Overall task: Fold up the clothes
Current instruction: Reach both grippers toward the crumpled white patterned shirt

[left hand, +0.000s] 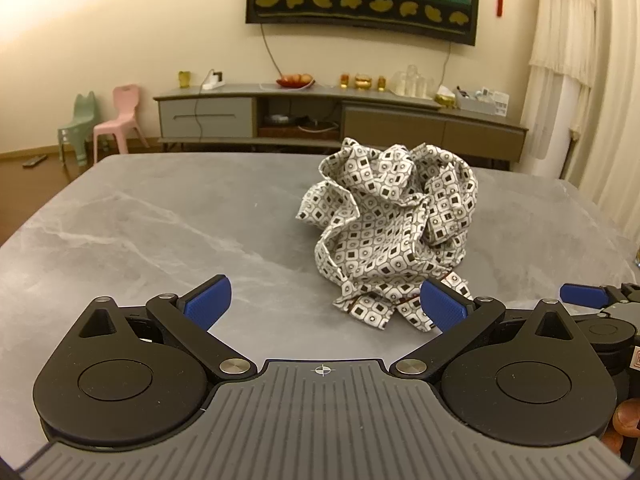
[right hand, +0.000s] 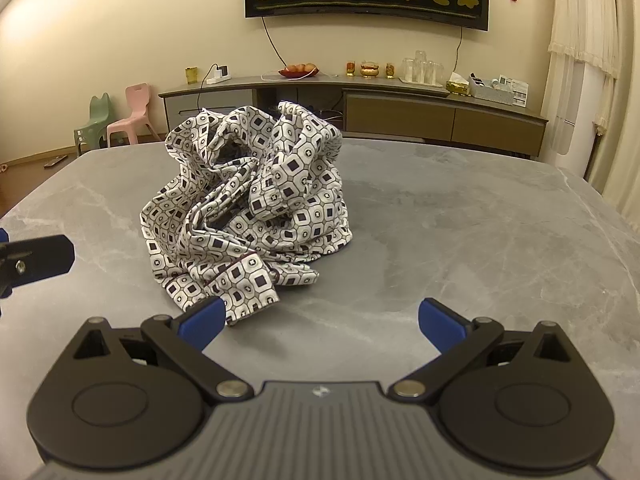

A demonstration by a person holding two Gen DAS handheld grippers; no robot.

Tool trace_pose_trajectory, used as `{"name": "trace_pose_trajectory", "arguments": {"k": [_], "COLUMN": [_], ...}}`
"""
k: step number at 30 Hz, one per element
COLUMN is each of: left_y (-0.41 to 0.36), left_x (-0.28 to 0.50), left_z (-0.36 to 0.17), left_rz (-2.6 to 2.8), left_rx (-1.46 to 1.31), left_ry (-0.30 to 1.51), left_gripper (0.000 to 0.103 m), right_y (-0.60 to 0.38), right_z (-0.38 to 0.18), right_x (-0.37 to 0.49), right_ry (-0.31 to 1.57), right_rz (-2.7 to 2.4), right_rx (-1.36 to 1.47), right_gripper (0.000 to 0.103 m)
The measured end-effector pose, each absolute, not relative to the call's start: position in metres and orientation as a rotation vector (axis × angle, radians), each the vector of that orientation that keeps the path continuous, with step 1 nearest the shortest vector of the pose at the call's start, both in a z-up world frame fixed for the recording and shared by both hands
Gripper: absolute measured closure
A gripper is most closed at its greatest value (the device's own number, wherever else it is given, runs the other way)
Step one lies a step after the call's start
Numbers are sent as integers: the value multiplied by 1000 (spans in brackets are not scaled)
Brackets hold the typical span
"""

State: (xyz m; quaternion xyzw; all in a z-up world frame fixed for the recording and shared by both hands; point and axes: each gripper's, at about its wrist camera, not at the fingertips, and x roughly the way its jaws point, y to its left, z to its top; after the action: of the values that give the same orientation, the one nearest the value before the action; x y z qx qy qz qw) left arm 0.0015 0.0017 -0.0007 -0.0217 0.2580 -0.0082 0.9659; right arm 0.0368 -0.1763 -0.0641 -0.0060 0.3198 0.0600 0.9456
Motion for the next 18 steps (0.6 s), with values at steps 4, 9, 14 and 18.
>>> {"name": "trace_pose_trajectory", "arguments": {"k": [4,9,14,18], "left_y": [4,10,27,32], "left_x": [5,32,56,75], "left_z": [-1,-4,-14,-20], "left_rz": [-14,-19,-36,-65], "left_rx": [-39,-48,-103,-67], "left_ry": [527,646,724,750], "left_gripper": [10,10,11,13], "right_y": [-176,-175,-161,-150], "right_z": [-64,-63,-54,-48], "right_x": [37,41,44,48], "right_ry": [654,649,580,526], "right_rz": [126,129,45,24], "right_rx": [-3,-15,-133,-230], "right_gripper": [0,0,0,0]}}
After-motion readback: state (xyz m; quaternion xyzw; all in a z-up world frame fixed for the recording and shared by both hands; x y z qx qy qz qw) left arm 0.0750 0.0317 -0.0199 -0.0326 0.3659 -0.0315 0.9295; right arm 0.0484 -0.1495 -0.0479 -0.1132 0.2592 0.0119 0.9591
